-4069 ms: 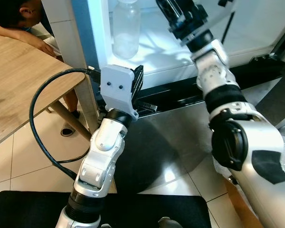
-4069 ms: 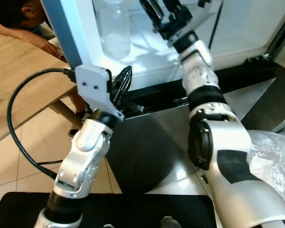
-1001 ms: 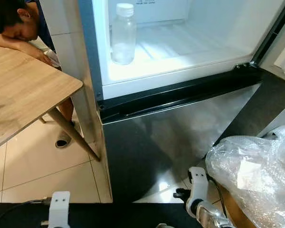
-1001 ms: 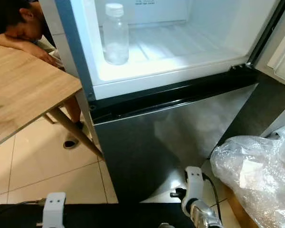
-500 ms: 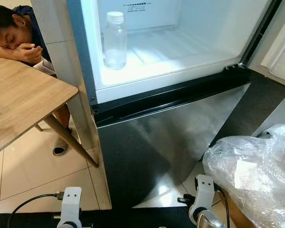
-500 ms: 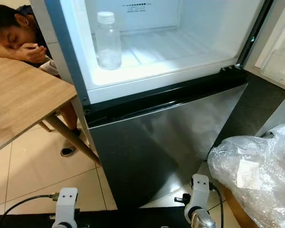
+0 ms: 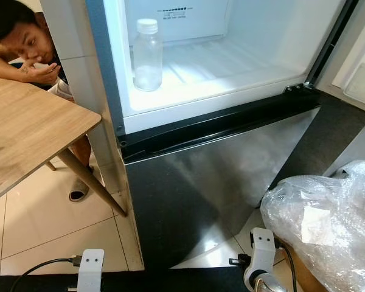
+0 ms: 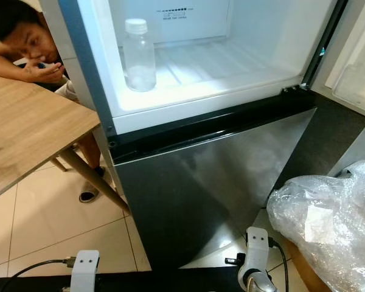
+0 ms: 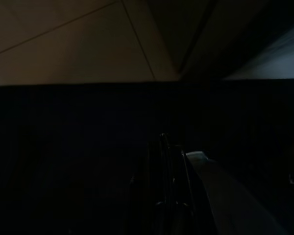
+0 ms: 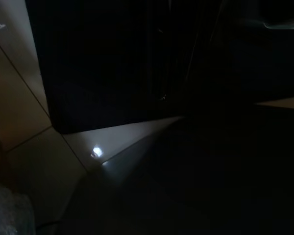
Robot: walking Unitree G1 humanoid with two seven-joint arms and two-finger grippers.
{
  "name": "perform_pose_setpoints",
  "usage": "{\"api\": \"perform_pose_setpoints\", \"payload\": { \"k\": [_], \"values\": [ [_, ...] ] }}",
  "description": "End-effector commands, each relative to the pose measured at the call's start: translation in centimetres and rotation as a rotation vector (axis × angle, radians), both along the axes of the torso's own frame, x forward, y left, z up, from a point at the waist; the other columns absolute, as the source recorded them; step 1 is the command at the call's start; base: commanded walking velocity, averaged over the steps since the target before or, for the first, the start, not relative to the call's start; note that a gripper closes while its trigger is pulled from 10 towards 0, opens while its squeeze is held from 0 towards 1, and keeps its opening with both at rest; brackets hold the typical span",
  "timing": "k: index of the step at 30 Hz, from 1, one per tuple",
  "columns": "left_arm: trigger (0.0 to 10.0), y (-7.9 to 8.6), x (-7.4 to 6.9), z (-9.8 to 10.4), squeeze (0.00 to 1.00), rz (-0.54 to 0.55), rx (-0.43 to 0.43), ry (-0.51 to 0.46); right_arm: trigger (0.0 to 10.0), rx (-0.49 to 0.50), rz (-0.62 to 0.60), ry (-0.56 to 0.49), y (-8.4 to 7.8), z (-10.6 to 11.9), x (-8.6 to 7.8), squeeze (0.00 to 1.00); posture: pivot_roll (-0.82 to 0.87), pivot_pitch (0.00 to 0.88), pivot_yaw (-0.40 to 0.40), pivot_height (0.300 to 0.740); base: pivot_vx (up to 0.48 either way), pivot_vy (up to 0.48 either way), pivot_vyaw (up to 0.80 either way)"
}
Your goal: Restocking fridge
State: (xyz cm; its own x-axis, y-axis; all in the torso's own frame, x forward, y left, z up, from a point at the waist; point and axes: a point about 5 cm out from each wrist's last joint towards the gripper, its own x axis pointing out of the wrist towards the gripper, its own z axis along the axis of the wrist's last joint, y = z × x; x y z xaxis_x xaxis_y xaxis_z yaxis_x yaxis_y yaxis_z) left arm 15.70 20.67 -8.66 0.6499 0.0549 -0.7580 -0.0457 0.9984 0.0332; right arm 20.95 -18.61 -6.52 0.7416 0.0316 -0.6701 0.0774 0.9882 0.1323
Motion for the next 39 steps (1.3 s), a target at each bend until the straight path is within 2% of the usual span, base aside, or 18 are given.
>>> {"api": "perform_pose_setpoints", "payload": {
  "k": [1,15,39],
  "values": [
    [10.0,-0.1,-0.7,-0.4,0.00,0.003,0.001,0.031,10.0,-0.012,-0.004,0.028,-0.3,-0.4,-0.6,0.00,-0.09,0.048,-0.012,0.740,0.000,0.000,0.00],
    [10.0,0.2,-1.6,-0.8,0.00,-0.005,-0.004,0.082,10.0,-0.028,0.001,0.042,-0.6,-0.6,-1.1,0.00,-0.10,0.040,-0.008,0.740,0.000,0.000,0.00],
    [10.0,-0.3,-1.5,-0.8,0.00,-0.031,-0.008,0.070,10.0,-0.048,0.031,0.049,-0.8,-0.7,-1.3,0.00,-0.10,0.036,-0.013,0.740,0.000,0.000,0.00]
  ]
}}
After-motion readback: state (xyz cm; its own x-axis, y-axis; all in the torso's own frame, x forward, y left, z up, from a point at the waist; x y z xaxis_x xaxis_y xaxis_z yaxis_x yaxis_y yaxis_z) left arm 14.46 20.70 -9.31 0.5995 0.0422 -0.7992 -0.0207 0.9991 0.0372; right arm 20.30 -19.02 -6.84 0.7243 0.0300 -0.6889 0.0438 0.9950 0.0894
